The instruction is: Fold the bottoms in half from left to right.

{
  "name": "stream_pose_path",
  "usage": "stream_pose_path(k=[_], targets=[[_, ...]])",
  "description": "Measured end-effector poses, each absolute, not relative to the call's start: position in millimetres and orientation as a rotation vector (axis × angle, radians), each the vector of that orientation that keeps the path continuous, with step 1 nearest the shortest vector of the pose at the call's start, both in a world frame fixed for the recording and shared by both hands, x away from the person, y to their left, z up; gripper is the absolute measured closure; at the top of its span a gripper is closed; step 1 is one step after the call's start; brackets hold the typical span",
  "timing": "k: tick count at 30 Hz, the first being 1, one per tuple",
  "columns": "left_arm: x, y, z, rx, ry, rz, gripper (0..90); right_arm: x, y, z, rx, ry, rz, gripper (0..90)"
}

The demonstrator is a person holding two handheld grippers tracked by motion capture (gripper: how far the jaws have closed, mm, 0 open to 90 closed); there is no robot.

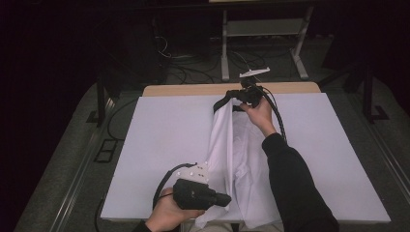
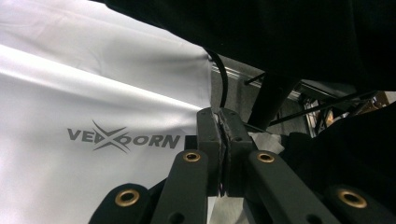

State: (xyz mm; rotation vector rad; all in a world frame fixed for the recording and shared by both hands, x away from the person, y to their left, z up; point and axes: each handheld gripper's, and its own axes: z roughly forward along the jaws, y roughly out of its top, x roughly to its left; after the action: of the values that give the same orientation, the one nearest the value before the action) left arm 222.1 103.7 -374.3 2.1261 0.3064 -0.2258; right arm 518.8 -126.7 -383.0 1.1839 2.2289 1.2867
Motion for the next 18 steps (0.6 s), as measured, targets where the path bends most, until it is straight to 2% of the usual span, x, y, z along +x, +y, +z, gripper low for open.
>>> stream_pose_path(k=[18], targets=[[228.1,73.7,-381.2,2.118,0.265,-0.272,87.1,519.7,-146.8,-383.2,1.172,2.255,1.290,86.1]])
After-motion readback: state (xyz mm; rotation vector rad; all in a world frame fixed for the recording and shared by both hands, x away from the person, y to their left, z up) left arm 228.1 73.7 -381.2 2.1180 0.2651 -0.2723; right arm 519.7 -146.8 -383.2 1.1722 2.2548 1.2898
